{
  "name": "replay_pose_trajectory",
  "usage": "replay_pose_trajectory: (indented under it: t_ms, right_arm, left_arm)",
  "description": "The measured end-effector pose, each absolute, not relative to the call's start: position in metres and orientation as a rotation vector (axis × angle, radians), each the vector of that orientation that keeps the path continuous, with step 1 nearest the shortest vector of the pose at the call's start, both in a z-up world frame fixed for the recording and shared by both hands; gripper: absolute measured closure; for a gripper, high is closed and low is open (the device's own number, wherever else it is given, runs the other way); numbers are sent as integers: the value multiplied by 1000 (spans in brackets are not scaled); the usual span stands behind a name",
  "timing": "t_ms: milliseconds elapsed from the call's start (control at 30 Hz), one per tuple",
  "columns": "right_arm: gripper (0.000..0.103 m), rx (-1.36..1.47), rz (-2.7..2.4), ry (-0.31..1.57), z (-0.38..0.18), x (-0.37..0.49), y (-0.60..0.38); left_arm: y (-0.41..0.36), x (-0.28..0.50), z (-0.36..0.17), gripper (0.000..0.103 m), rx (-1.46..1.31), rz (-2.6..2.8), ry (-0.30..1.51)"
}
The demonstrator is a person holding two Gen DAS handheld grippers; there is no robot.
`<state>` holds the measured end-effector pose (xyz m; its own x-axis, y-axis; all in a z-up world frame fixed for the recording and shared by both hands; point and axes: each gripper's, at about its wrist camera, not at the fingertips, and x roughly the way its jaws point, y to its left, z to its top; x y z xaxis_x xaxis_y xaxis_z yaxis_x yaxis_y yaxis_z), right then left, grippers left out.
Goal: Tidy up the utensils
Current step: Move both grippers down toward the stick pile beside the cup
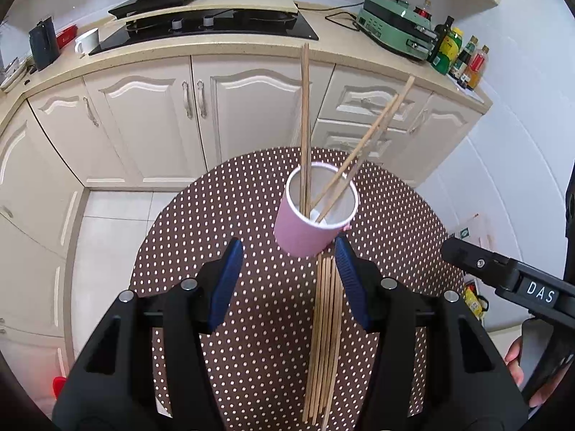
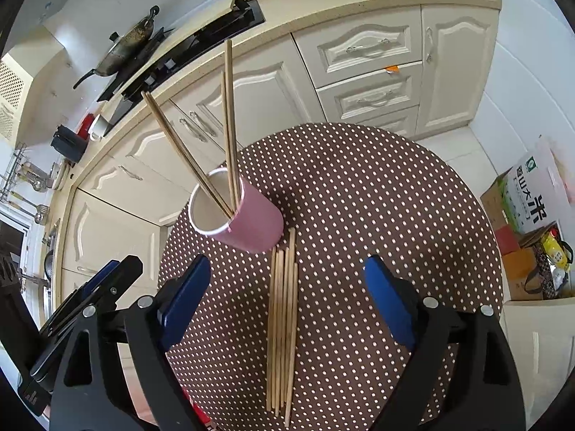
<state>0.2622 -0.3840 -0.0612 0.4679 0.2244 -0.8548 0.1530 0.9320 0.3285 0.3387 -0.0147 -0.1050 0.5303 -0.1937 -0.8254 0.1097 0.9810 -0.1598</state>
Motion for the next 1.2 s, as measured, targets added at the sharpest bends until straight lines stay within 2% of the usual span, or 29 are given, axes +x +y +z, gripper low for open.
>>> replay_pose_trajectory:
  t_ms: [867, 1200]
  right_arm:
    - [17, 281, -50, 1353, -165, 213, -357]
    - [17, 320, -114, 1367, -197, 207, -346]
  left_arm:
    - [-27, 296, -196, 50, -4, -329, 1269]
    - [-23, 301, -232, 49, 43, -348, 1370]
